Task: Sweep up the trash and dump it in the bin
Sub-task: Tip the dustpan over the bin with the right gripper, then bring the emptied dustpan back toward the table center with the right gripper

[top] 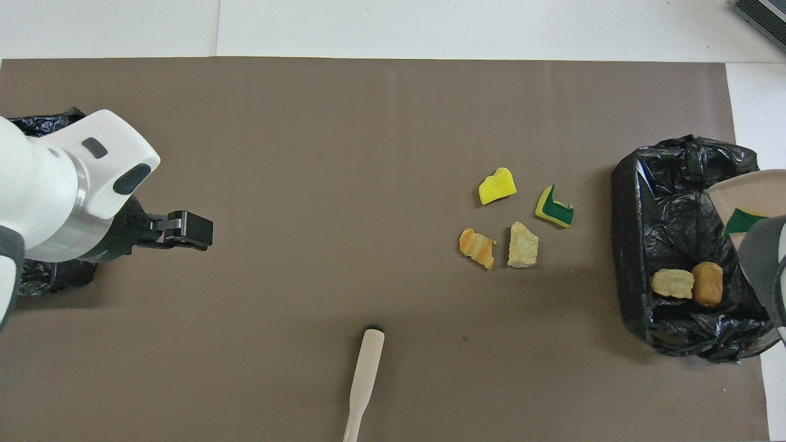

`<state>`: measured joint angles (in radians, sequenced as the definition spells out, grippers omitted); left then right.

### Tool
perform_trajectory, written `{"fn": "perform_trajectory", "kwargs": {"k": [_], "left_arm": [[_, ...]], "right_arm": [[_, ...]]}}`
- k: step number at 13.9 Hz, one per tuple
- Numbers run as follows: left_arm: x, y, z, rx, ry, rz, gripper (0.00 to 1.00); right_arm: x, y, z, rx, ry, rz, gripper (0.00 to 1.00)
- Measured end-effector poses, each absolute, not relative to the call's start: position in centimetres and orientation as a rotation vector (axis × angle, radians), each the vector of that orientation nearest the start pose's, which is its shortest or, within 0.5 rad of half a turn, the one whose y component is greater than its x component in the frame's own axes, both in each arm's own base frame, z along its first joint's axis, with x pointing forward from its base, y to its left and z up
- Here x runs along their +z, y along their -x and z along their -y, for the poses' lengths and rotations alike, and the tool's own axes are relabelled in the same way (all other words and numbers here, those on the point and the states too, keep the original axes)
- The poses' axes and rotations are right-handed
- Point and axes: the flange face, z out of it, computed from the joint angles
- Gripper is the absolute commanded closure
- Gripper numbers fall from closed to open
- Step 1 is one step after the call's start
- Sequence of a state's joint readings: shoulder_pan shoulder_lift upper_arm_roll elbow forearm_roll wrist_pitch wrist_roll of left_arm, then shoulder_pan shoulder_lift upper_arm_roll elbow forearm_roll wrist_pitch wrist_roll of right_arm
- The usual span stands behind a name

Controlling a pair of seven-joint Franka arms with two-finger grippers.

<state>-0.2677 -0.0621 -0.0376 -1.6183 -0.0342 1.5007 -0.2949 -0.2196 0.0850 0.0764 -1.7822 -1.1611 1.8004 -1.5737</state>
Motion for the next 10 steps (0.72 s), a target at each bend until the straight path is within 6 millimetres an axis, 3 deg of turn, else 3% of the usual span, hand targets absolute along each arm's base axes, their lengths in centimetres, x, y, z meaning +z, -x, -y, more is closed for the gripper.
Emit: {"fn": "perform_trajectory", "kwargs": {"k": [3,7,10], "left_arm": [[63.1,-51.3,14.4,0.102,3.156,-0.019,0.00],[62.9,-52.7,10.5,0.103,3.161,-0.118,0.00],[62.9,-52.8,10.3,0.101,3.161,-0.139,0.00]], "right_arm": [[54.8,-58.1,13.7,-1.136,-1.370,-1.669,1.00],[55.3,-57.3,11.3,-1.216,-1.400,-1.620,1.00],[55.4,-57.1,11.2,-1.220,-1.409,-1.607,1.00]]}}
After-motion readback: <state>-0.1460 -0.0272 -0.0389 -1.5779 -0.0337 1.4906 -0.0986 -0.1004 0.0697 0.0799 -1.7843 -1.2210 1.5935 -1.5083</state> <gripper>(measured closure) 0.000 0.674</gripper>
